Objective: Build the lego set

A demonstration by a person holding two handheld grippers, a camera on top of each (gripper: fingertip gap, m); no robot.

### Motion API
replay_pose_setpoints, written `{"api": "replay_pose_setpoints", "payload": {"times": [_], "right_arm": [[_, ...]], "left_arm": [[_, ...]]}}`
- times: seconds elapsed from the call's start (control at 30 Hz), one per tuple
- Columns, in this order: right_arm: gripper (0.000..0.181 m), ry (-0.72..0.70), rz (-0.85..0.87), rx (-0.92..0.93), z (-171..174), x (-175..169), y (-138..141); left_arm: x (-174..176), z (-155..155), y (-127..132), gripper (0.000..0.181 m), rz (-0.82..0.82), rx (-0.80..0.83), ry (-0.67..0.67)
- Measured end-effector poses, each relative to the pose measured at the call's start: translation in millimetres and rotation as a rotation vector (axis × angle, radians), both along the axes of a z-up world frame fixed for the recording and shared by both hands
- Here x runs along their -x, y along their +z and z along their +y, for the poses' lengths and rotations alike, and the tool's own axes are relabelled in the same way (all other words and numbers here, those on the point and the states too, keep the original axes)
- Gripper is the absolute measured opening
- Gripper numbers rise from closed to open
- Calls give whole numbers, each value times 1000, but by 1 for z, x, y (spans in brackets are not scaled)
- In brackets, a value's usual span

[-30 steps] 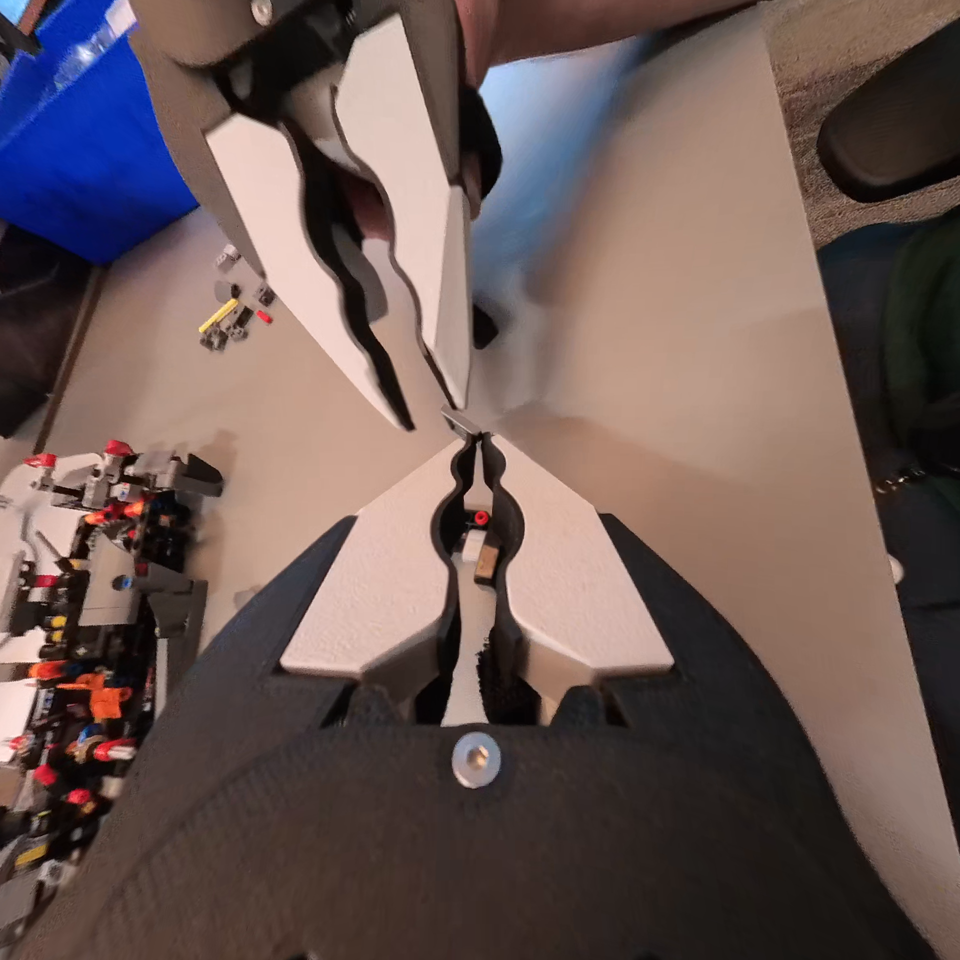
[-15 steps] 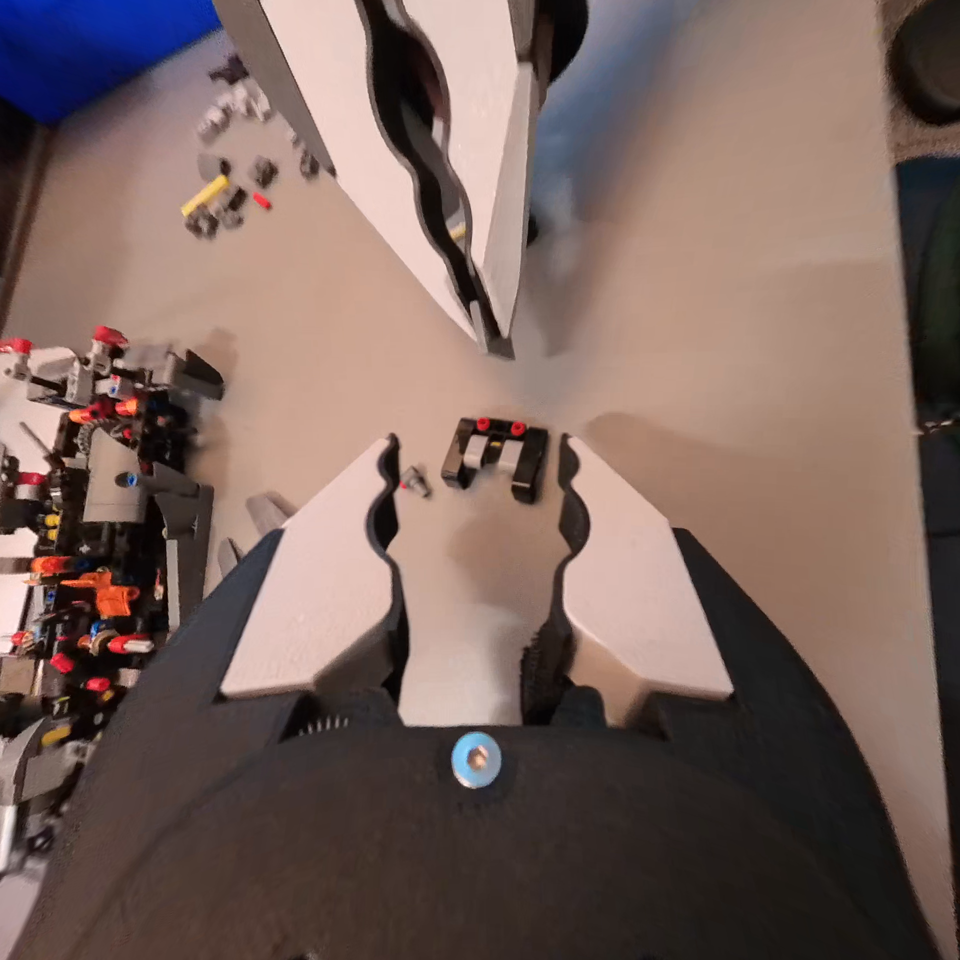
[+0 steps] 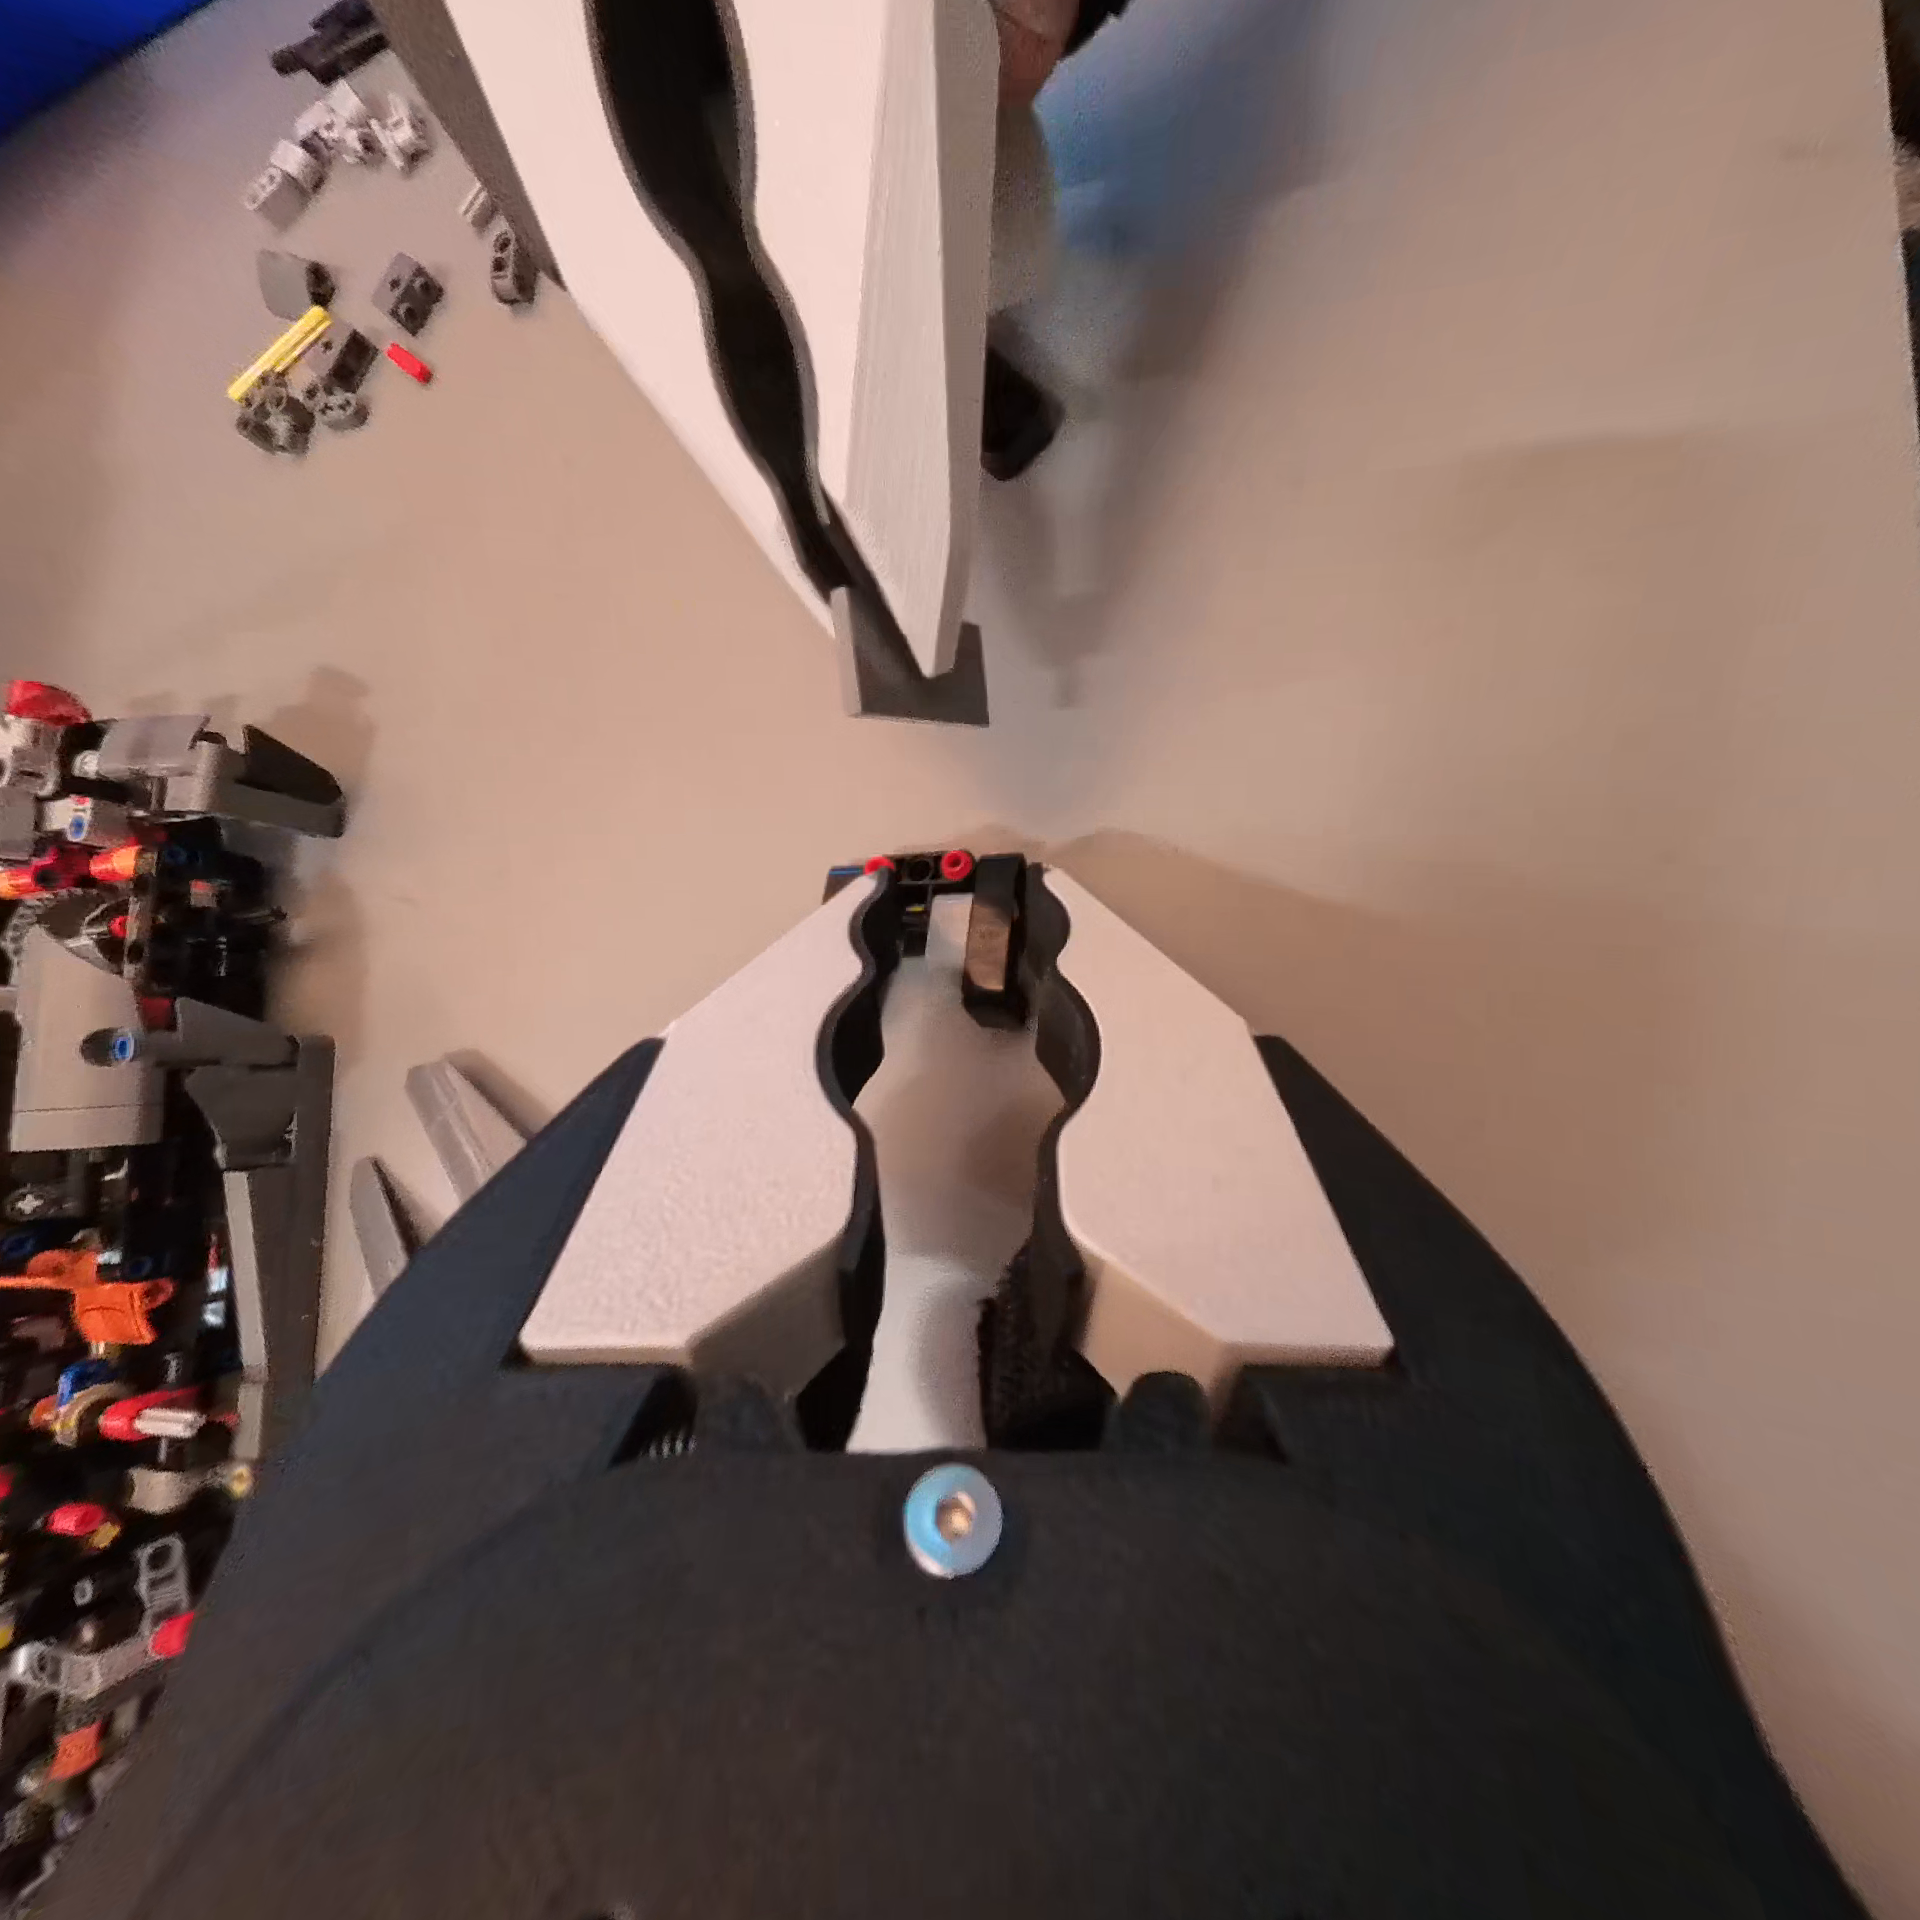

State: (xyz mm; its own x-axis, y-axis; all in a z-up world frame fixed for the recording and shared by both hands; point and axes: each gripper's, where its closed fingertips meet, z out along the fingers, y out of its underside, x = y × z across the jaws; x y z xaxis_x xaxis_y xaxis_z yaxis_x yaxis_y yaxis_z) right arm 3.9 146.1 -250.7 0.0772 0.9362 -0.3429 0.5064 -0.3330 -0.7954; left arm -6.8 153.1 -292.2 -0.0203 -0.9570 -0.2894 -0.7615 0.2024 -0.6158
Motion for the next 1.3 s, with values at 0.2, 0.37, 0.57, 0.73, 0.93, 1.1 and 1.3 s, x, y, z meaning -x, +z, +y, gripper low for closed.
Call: {"api": "replay_pose_setpoints", "payload": {"times": [0.2, 0.37, 0.57, 0.73, 0.93, 1.1, 1.3], "right_arm": [[0, -8, 11, 18, 1, -3, 0], [0, -18, 33, 26, 1, -5, 0], [0, -29, 33, 54, 2, -6, -2], [0, -36, 35, 87, 4, -2, -2], [0, -64, 48, 163, 5, 6, -1], [0, -97, 125, 228, 7, 8, 9], [0, -142, 213, 305, 9, 1, 22]], "left_arm": [[-3, 4, 15, 47, -42, -35, 9], [3, 15, 1, 56, 69, 29, 31], [2, 9, -4, 39, 78, 154, 28], [2, 10, -3, 39, 56, 107, 40], [-8, 11, 18, 38, -70, -105, 45], [-12, 9, 33, 39, -115, -284, 40], [-13, 11, 50, 39, -149, -427, 35]]}}
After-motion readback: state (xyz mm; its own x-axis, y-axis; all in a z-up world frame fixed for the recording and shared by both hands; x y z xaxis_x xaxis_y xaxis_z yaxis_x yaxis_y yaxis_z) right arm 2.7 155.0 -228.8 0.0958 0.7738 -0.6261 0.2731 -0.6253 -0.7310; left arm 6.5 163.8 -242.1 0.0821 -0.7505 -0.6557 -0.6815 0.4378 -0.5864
